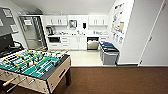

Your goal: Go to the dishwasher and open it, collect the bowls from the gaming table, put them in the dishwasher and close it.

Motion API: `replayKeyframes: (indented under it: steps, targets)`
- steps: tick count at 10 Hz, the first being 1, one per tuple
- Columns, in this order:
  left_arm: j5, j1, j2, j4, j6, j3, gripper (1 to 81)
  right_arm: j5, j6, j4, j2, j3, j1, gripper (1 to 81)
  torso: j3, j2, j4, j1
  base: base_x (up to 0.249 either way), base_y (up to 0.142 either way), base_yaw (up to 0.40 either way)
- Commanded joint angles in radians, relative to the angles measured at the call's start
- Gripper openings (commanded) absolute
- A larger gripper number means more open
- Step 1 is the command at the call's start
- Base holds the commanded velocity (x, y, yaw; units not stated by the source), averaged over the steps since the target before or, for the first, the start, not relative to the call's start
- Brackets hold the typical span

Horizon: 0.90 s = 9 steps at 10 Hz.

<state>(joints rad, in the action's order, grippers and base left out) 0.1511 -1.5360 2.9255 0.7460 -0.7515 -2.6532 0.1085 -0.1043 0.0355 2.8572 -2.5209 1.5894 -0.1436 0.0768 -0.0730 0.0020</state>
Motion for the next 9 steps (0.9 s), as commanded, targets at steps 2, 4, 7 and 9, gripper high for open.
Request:
replayKeyframes:
  steps: [2,4,7,9]
  targets:
    - [-0.028,0.032,-0.009,0.018,0.008,0.002,1.0,-0.059,0.003,-0.006,-0.013,0.004,-0.028,1.0,0.000,0.000,0.000,0.000,0.165,-0.082,0.000]
    - [-0.028,0.032,-0.009,0.016,0.008,0.001,1.0,-0.061,0.003,-0.008,-0.011,0.002,-0.030,1.0,0.000,0.000,0.000,-0.002,0.165,-0.082,0.000]
    - [-0.028,0.032,-0.009,0.018,0.008,0.001,1.0,-0.061,0.003,-0.009,-0.011,0.001,-0.033,1.0,0.000,0.000,0.000,-0.001,0.165,-0.075,0.000]
    - [-0.028,0.032,-0.009,0.018,0.008,0.001,1.0,-0.061,0.003,-0.009,-0.010,0.002,-0.035,1.0,0.000,0.000,0.000,-0.001,0.165,-0.063,0.000]
